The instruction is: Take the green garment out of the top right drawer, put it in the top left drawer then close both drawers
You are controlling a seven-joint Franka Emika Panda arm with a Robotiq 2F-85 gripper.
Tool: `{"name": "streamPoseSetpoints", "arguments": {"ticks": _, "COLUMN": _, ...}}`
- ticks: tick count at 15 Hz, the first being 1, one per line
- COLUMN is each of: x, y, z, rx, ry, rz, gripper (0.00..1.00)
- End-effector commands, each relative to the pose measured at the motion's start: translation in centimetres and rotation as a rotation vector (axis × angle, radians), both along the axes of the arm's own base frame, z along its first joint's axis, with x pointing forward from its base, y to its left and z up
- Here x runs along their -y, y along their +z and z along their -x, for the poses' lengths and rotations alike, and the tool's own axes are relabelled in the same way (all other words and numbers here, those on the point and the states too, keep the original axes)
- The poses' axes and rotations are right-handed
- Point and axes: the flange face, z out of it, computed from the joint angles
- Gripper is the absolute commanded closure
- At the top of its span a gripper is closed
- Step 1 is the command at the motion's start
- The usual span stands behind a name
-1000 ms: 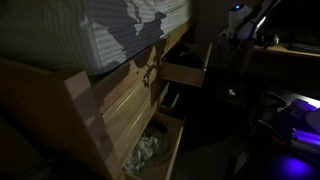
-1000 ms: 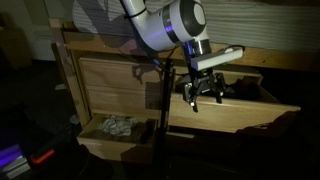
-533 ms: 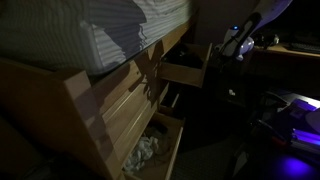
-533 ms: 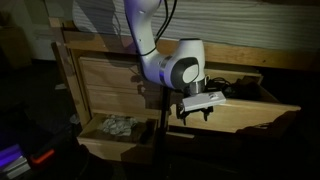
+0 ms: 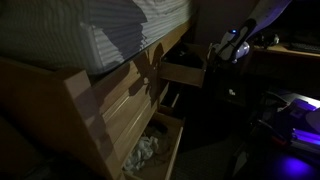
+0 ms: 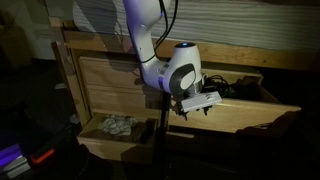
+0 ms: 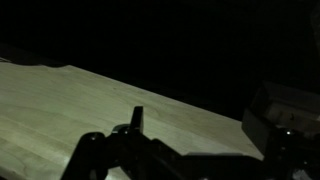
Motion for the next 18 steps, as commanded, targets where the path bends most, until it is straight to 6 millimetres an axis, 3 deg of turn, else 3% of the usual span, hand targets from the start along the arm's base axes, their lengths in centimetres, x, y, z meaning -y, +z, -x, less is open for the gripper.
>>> {"name": "streamPoseSetpoints", "arguments": {"ticks": 1, "x": -0.3, "y": 1.2, "z": 2.8, "rx": 0.170, "ry": 0.004, "rz": 0.009, "gripper": 0.00}}
{"name": "streamPoseSetpoints", "arguments": {"ticks": 5, "x": 0.0, "y": 2.0, "z": 2.7, "rx": 0.361, "ry": 0.157, "rz": -0.037, "gripper": 0.00}}
{"name": "streamPoseSetpoints", "arguments": {"ticks": 9, "x": 0.0, "y": 0.8, "z": 1.9, "rx": 0.470, "ry": 0.245, "rz": -0.138, "gripper": 0.00}}
{"name": "streamPoseSetpoints", "arguments": {"ticks": 11, "x": -1.3, "y": -0.3, "z": 0.8, "rx": 0.435, "ry": 0.249, "rz": -0.242, "gripper": 0.00}}
{"name": "streamPoseSetpoints", "arguments": {"ticks": 12, "x": -0.3, "y": 1.0, "z": 2.6, "rx": 0.415, "ry": 0.226, "rz": -0.175, "gripper": 0.00}}
{"name": "streamPoseSetpoints", "arguments": {"ticks": 18, "x": -1.0, "y": -0.3, "z": 1.5, "rx": 0.462, "ry": 0.221, "rz": -0.212, "gripper": 0.00}}
